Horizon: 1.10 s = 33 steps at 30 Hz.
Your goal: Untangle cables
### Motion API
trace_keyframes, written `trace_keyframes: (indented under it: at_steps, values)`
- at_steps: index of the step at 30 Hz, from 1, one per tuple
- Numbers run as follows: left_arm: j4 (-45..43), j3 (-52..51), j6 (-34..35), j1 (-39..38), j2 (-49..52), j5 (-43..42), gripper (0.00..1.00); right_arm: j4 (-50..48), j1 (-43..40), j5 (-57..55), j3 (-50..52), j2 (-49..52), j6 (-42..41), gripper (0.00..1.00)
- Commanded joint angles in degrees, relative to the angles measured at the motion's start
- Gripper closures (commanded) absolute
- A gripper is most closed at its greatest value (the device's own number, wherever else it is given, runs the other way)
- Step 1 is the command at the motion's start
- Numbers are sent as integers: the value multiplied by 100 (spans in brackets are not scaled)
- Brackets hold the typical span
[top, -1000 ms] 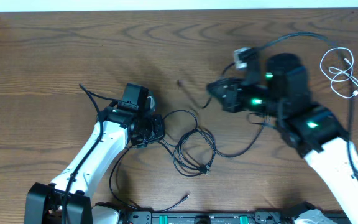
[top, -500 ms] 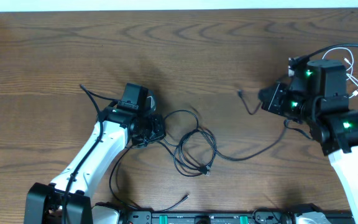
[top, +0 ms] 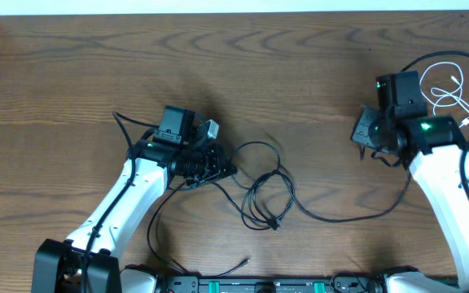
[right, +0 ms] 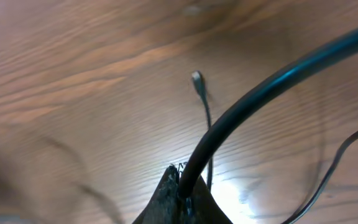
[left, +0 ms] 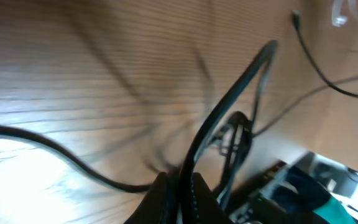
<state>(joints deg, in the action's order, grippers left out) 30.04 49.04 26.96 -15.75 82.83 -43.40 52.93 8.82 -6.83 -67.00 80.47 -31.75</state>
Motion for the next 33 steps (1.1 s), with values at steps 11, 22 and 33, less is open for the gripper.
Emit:
trace_keyframes:
  at_steps: [11,22,33]
  values:
    - [-81,-7,-13,20,17,-695,92,24,-197,2273,-28,656,76,20]
    - [-83,-7,-15,20,17,-693,92,151,190,3593,-26,656,-358,51]
    - [-81,-7,337,20,17,-721,92,168,1412,2992,-26,656,-2559,76]
